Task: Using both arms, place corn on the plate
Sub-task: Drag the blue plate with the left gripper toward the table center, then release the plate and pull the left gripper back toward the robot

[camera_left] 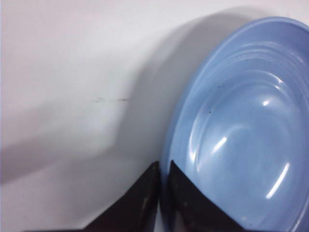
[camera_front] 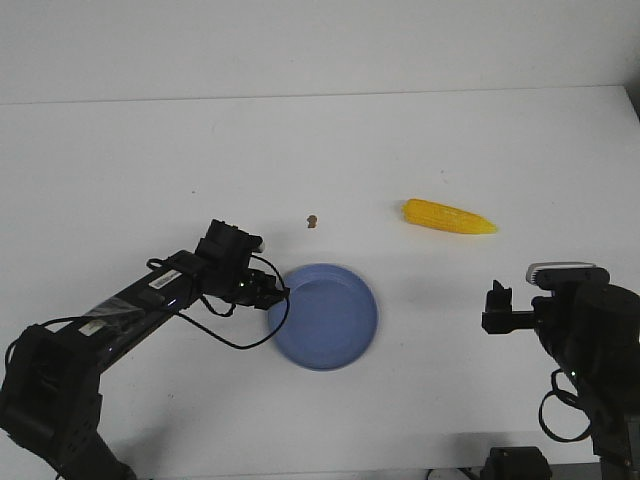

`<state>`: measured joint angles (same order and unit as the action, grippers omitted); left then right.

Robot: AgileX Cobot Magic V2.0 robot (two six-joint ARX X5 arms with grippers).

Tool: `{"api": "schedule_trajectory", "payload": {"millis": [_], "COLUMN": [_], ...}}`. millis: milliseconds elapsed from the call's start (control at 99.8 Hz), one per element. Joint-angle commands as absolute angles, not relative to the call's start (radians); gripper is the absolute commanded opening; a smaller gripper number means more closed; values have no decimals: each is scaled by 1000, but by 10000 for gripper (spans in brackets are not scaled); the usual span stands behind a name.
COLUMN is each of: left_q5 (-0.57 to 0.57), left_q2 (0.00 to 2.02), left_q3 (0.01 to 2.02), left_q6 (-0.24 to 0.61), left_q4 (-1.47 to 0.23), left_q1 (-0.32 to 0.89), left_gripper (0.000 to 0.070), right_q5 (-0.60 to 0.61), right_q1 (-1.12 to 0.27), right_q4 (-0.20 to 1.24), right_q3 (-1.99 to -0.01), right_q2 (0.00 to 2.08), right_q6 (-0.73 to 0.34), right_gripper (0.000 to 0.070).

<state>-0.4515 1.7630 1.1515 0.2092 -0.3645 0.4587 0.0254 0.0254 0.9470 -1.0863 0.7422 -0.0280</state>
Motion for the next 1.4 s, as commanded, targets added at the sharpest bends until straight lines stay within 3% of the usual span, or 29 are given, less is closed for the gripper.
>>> {"api": "schedule_trajectory", "payload": {"millis": [0,70,210,321,712,852,1393], "left_q5": [-453,-453,-453,-453,-422,-384,-85], "left_q2": [1797,1797,1797,1797,1755,1684,1289], "left_q3": [1164,1164,1164,1164,1164,1164,1164], "left_q6": [210,209,195,188,163,112,-83], "left_q4": [-365,-365,-365,-365,-344,-344,-450], "left_q1": [466,466,466,466,427,375,122], "left_gripper": [64,175,503,601,625,625,625], "right_q5": [25,25,25,25,25,25,25], "right_q1": [26,26,26,26,26,26,26], "right_q4": [937,937,936,936,937,937,935], "right_q3": [-1102,-1102,-1102,-1102,-1102,-1102,-1102], "right_q2": [747,747,747,747,747,747,747], "right_q6": [-38,-38,-38,-38,-38,-38,-38], "right_gripper": [608,608,608,608,608,608,608]}}
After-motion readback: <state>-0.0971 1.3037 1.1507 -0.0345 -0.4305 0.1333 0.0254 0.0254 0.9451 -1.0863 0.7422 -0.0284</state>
